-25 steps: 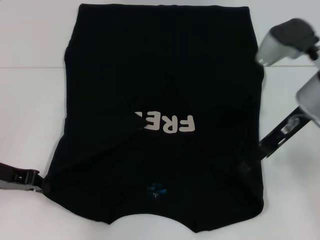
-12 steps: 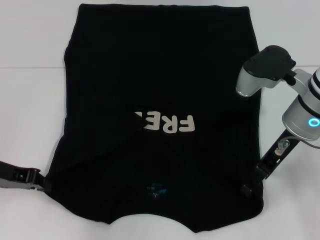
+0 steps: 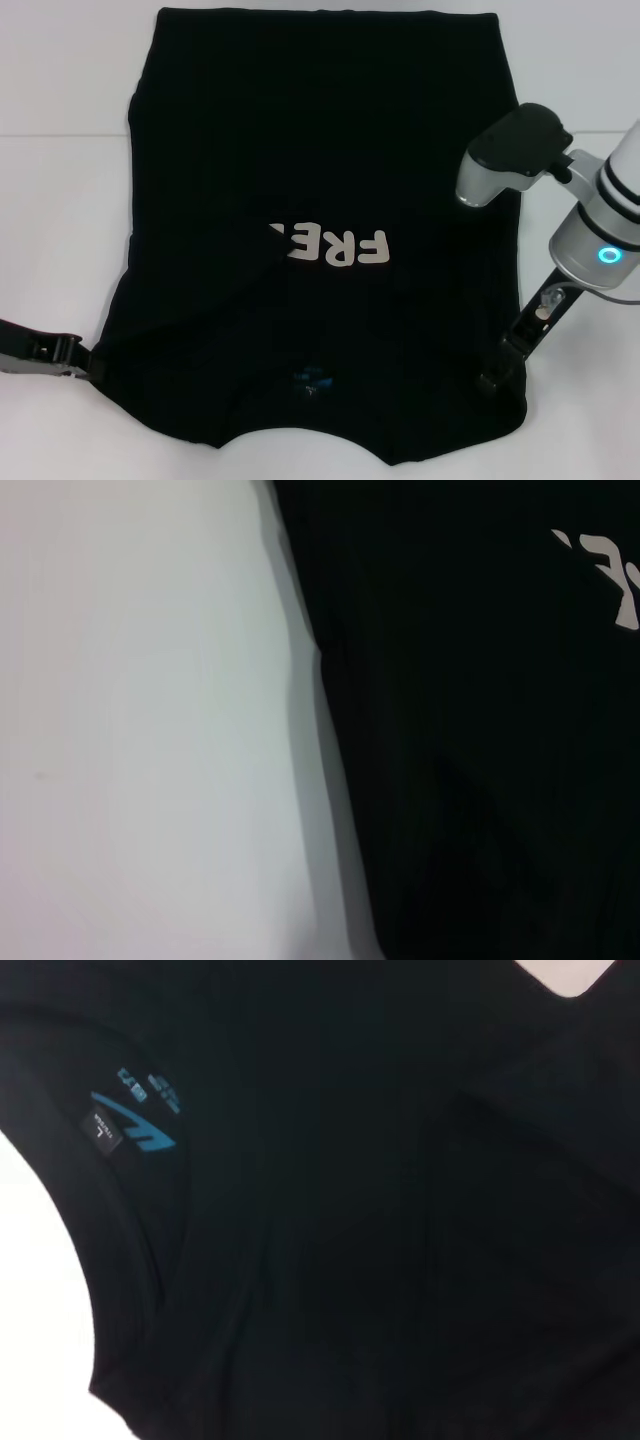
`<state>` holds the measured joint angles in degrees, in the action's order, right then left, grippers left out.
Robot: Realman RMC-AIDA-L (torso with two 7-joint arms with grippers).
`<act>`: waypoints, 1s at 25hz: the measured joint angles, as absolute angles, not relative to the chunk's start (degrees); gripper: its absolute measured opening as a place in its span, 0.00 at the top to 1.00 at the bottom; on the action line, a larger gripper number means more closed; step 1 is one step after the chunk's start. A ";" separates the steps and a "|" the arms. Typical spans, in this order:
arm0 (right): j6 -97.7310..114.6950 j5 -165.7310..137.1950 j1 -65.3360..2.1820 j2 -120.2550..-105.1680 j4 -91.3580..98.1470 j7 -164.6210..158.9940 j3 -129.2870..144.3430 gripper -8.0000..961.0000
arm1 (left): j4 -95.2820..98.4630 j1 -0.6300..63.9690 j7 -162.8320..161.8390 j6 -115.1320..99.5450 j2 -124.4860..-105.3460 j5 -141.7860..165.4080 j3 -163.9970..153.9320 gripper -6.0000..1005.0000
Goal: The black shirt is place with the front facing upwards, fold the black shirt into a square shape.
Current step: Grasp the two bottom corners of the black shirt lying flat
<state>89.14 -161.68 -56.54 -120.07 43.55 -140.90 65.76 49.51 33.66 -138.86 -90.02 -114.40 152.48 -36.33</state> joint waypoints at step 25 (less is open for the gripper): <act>87.91 -161.36 -57.06 -120.31 42.97 -144.20 70.40 0.79 | 48.86 33.75 -138.11 -89.55 -114.16 152.49 -36.45 0.98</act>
